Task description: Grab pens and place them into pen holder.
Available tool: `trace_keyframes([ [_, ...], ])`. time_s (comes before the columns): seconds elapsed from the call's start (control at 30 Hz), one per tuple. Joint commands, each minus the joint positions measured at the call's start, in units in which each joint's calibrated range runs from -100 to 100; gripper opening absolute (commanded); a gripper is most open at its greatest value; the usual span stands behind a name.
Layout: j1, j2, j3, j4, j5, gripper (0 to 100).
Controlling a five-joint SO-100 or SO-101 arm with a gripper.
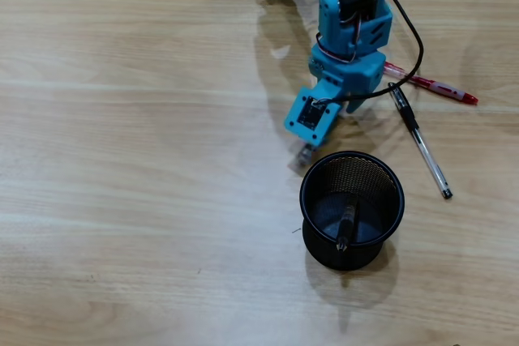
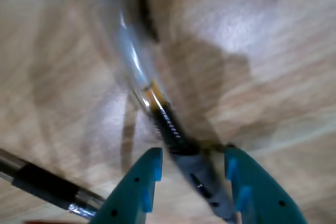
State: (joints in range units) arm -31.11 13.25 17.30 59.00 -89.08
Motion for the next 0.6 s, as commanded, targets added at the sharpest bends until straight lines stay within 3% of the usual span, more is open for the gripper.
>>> trace_keyframes([
  [0.0, 0.06, 0.21, 2.34, -3.37, -0.19, 15],
  [0.43, -0.30, 0.29, 4.05, -2.83, -1.39, 14],
  [0.57, -0.12, 0.29, 4.05, -2.64, -1.08, 3],
])
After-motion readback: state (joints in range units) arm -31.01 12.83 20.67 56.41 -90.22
